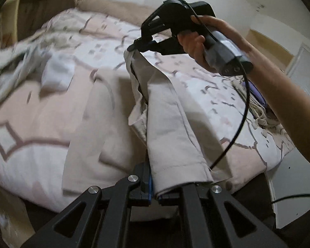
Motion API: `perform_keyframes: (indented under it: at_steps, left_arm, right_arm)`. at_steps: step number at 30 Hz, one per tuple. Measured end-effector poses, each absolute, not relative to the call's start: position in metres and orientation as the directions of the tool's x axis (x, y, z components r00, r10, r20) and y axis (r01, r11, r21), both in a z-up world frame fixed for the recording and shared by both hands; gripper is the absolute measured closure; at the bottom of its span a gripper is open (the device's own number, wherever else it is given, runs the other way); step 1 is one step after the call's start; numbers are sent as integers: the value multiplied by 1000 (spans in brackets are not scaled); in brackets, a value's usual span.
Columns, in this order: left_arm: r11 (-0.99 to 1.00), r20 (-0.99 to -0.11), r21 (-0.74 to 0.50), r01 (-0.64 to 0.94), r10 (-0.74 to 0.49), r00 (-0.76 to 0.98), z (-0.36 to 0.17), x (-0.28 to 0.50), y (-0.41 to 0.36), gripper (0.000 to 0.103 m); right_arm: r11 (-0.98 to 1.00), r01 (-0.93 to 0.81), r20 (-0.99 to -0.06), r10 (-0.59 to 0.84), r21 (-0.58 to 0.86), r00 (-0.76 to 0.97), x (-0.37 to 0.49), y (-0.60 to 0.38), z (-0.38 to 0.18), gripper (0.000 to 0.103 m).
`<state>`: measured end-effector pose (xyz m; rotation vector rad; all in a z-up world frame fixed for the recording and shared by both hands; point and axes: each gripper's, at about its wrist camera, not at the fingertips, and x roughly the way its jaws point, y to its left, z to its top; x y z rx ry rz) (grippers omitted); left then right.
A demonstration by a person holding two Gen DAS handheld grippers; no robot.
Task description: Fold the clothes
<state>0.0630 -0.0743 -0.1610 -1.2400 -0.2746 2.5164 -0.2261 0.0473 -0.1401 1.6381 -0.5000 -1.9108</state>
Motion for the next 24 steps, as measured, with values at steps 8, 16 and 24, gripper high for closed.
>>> perform_keyframes:
  at_steps: [8,16,24]
  left_arm:
    - [-920,-740,-369,-129,375,-558,-179,61,-105,99]
    - [-881,-742,-472,-47,425,-518,-199,65,-127,99]
    - [-767,-695,-634,93,514,-502,-215,67,-158,99]
  right_arm:
    - [-798,148,-796,-599,584,-87,-235,16,-164,98]
    - [-840,228,-859,-511,492,-27,-244,-27,-189,98]
    - [-728,231,-745,-666,645,-20,-239,-35,-176,0]
